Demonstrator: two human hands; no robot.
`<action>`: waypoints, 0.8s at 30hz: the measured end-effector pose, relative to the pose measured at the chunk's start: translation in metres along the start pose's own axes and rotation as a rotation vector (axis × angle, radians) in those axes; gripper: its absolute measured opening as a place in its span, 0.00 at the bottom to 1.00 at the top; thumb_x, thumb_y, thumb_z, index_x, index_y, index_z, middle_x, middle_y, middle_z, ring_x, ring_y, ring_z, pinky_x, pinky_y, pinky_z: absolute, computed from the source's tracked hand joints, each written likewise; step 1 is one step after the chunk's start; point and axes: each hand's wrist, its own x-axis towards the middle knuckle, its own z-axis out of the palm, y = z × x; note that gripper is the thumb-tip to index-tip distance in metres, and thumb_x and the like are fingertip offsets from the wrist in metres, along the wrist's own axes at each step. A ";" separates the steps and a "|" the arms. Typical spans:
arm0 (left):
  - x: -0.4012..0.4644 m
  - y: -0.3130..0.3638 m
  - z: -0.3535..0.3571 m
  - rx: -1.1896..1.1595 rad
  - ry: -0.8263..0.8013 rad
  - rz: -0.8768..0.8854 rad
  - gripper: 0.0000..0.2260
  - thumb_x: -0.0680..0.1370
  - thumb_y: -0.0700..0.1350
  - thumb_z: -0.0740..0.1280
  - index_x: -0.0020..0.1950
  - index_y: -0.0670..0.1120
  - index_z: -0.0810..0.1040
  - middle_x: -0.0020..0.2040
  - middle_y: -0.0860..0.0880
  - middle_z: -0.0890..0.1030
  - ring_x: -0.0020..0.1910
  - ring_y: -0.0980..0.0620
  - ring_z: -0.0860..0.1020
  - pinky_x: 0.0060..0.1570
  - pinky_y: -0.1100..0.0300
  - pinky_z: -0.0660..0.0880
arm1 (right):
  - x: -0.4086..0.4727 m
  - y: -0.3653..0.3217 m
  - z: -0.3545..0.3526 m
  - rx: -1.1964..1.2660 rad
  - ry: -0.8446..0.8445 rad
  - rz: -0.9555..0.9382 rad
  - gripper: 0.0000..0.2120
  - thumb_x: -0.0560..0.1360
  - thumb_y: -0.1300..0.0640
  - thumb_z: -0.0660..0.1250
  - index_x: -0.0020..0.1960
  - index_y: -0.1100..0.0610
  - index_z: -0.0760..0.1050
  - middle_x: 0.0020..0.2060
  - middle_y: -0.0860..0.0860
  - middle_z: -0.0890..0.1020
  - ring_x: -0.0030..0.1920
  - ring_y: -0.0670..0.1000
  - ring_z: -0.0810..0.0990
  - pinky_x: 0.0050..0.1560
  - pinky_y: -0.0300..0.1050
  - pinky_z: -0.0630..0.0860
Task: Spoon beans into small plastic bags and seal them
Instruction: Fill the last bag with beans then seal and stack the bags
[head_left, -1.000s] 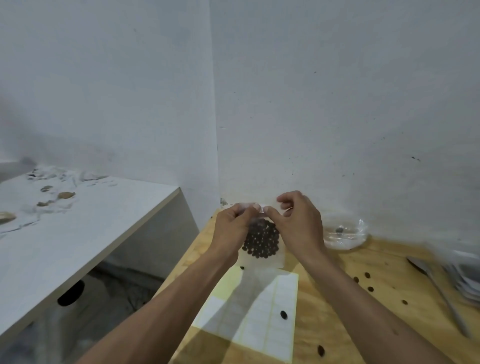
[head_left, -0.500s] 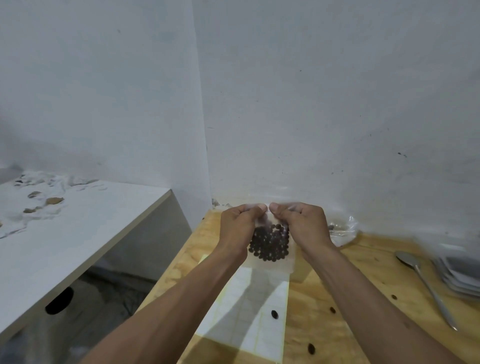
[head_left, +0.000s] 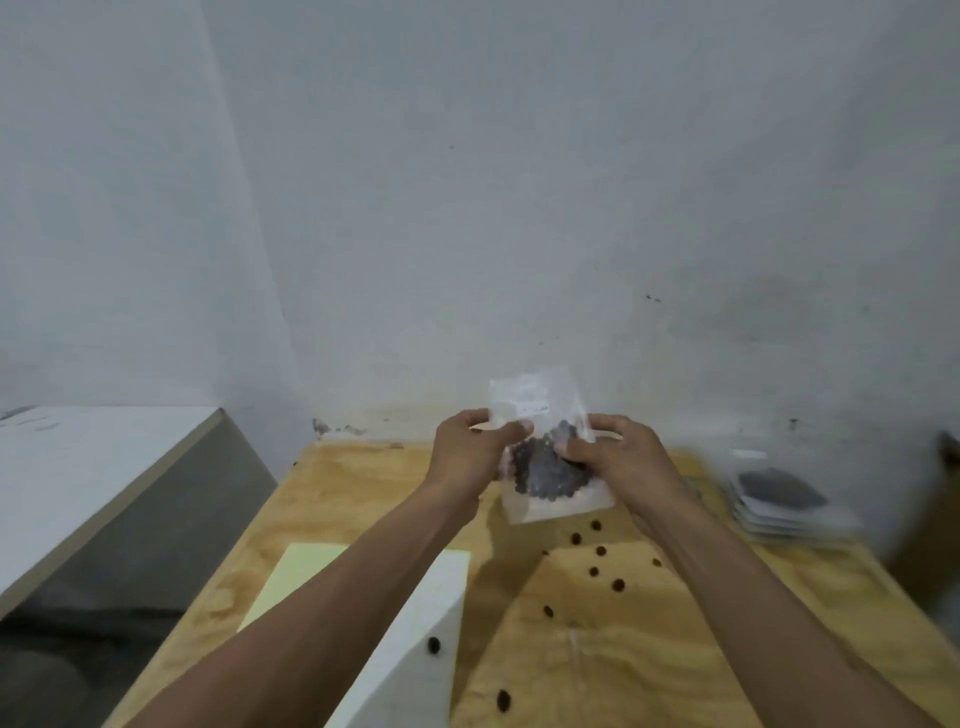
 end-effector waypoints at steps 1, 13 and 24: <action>0.000 -0.001 0.017 0.035 -0.059 -0.002 0.31 0.73 0.44 0.79 0.73 0.39 0.71 0.57 0.42 0.82 0.55 0.44 0.82 0.55 0.47 0.81 | 0.002 0.002 -0.018 -0.026 0.083 -0.005 0.20 0.72 0.58 0.78 0.62 0.55 0.76 0.53 0.52 0.83 0.52 0.53 0.83 0.53 0.48 0.81; -0.009 0.001 0.215 0.427 -0.420 0.117 0.20 0.70 0.40 0.79 0.58 0.39 0.78 0.53 0.42 0.83 0.53 0.42 0.82 0.55 0.46 0.82 | 0.001 0.028 -0.185 -0.575 0.515 -0.022 0.21 0.78 0.53 0.71 0.66 0.63 0.77 0.63 0.59 0.81 0.61 0.58 0.79 0.61 0.50 0.74; 0.003 -0.012 0.246 0.544 -0.492 0.085 0.21 0.76 0.46 0.76 0.65 0.41 0.75 0.39 0.57 0.63 0.52 0.52 0.69 0.50 0.58 0.67 | 0.021 0.062 -0.205 -0.636 0.450 0.142 0.22 0.82 0.49 0.62 0.72 0.60 0.74 0.68 0.57 0.78 0.67 0.60 0.75 0.66 0.49 0.71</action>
